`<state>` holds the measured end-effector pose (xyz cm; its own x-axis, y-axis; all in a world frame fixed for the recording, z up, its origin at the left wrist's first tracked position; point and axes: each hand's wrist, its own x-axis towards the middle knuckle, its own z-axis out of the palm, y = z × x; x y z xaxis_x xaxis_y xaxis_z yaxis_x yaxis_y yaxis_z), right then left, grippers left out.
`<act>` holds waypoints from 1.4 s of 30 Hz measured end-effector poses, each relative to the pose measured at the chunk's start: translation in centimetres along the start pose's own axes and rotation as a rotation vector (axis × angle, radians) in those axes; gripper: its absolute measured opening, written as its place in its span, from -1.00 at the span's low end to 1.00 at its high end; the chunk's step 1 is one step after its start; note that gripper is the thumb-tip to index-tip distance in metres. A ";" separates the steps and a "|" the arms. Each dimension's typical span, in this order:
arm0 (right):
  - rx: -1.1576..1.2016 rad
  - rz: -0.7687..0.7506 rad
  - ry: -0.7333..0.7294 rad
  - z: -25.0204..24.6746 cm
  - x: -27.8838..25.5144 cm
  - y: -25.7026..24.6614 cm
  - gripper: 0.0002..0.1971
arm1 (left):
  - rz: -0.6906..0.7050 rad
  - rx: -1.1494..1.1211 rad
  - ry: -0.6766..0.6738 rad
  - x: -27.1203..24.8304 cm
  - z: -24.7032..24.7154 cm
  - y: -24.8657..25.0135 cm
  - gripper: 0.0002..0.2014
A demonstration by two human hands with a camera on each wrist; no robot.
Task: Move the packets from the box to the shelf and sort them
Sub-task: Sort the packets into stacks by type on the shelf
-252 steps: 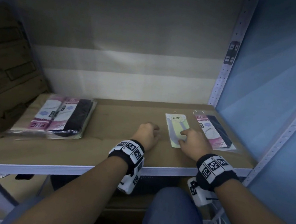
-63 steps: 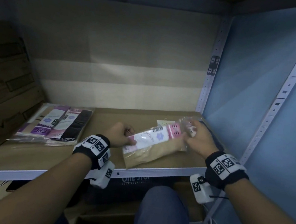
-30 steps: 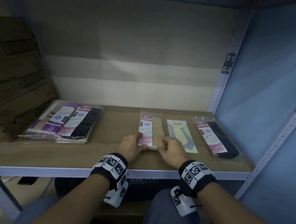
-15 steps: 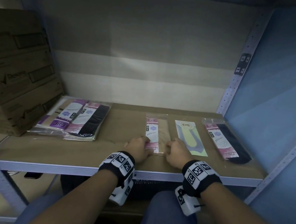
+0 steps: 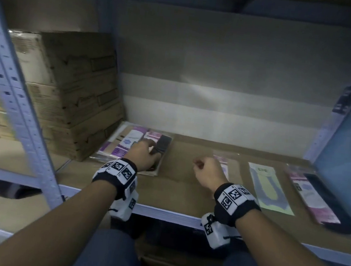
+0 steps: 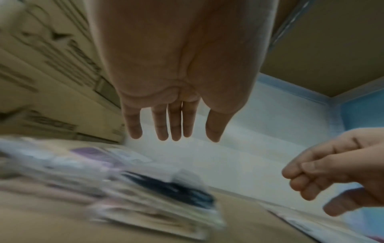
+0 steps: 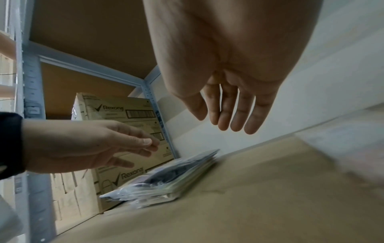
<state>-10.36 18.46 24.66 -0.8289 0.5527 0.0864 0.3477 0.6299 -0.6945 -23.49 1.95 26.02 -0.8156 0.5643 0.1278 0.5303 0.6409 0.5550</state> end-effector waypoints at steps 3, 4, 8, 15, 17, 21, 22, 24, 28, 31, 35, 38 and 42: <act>0.045 0.086 -0.040 2.5 0.9 -2.6 -0.74 | -0.123 0.015 0.014 0.1 -2.2 -4.0 -0.54; 0.054 0.104 -0.049 3.4 1.2 -3.3 -0.75 | -0.161 0.006 0.020 0.2 -2.8 -5.3 -0.55; 0.068 0.128 -0.115 6.5 2.6 -5.2 -0.71 | -0.254 0.041 0.063 0.7 -4.2 -10.1 -0.54; 0.042 0.183 -0.217 10.0 4.0 -6.3 -0.66 | -0.371 0.018 0.101 1.4 -4.4 -13.3 -0.37; 0.036 0.208 -0.198 10.5 4.3 -6.1 -0.67 | -0.384 0.011 0.125 1.7 -4.0 -13.8 -0.39; 0.067 0.293 -0.223 10.7 4.6 -5.6 -0.65 | -0.428 0.040 0.150 1.8 -3.6 -14.2 -0.56; 0.103 0.317 -0.230 10.6 4.6 -5.5 -0.68 | -0.438 0.048 0.155 1.8 -3.6 -14.2 -0.57; 0.167 0.333 -0.218 10.1 4.6 -5.5 -0.72 | -0.441 0.052 0.178 1.7 -3.7 -14.1 -0.58; 0.235 0.314 -0.166 8.4 4.0 -5.7 -0.65 | -0.436 -0.093 0.273 2.0 -4.5 -13.9 -0.69; 0.376 0.316 -0.127 7.8 3.9 -5.4 -0.58 | -0.508 -0.394 0.342 2.2 -5.6 -13.4 -0.85; 0.679 0.388 -0.126 6.8 3.7 -5.1 -0.57 | -0.554 -0.697 0.353 1.5 -6.2 -11.7 -0.93; 0.803 0.392 -0.094 5.8 3.2 -4.9 -0.60 | -0.532 -0.861 0.408 0.5 -6.3 -10.1 -0.98; 0.887 0.376 -0.034 4.0 2.3 -4.4 -0.65 | -0.483 -1.079 0.447 -0.5 -5.5 -8.6 -0.96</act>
<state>-15.50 14.81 25.05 -0.7477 0.6096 -0.2634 0.1473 -0.2345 -0.9609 -28.91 -6.67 25.70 -0.9916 0.0319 -0.1253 -0.1285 -0.1362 0.9823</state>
